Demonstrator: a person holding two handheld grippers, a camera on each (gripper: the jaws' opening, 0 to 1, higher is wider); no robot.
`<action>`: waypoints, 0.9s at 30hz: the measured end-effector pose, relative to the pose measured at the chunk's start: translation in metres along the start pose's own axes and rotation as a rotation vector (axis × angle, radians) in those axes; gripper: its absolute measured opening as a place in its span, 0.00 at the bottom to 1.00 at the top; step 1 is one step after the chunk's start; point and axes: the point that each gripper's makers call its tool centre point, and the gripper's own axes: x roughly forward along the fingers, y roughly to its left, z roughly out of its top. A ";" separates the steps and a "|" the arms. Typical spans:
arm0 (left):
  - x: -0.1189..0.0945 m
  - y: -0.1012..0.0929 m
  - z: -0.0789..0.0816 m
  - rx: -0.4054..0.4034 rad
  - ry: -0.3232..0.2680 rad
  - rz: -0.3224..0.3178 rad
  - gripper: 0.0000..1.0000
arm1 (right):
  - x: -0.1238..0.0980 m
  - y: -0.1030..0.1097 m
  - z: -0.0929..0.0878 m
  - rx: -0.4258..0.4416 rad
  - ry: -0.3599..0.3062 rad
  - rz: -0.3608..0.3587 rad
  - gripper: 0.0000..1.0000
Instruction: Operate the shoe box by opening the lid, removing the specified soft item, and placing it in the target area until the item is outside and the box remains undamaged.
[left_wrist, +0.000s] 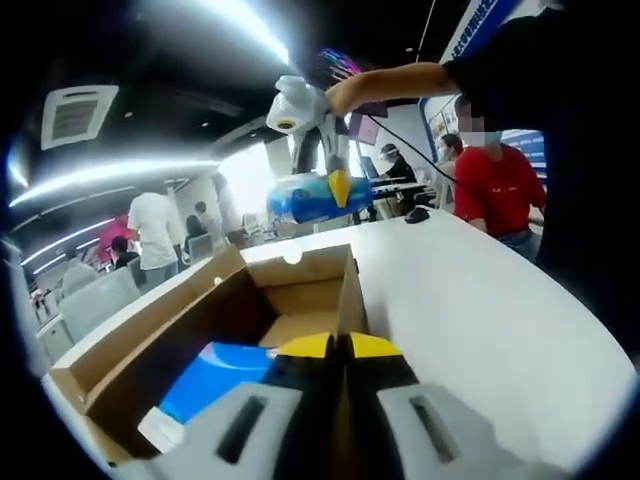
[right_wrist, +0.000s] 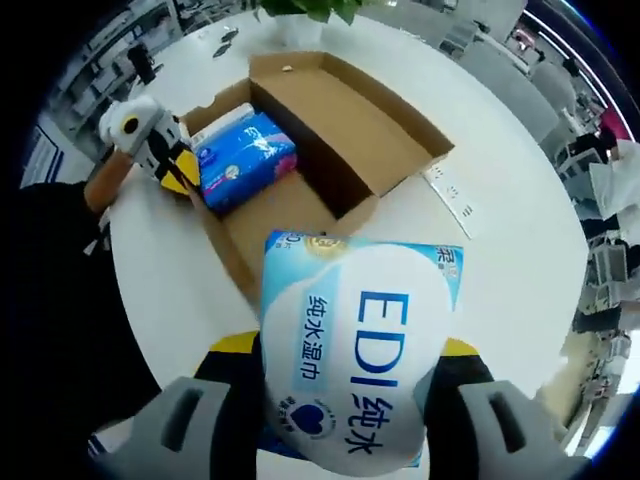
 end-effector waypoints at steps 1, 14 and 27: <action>0.000 0.000 0.000 -0.002 0.000 -0.001 0.04 | 0.002 -0.001 -0.003 -0.015 0.002 0.002 0.64; 0.002 -0.003 0.003 -0.045 0.008 -0.008 0.04 | 0.038 -0.012 -0.026 -0.246 0.008 0.062 0.64; 0.002 -0.004 0.004 -0.067 0.010 -0.016 0.04 | 0.074 -0.024 -0.032 -0.408 0.042 0.120 0.58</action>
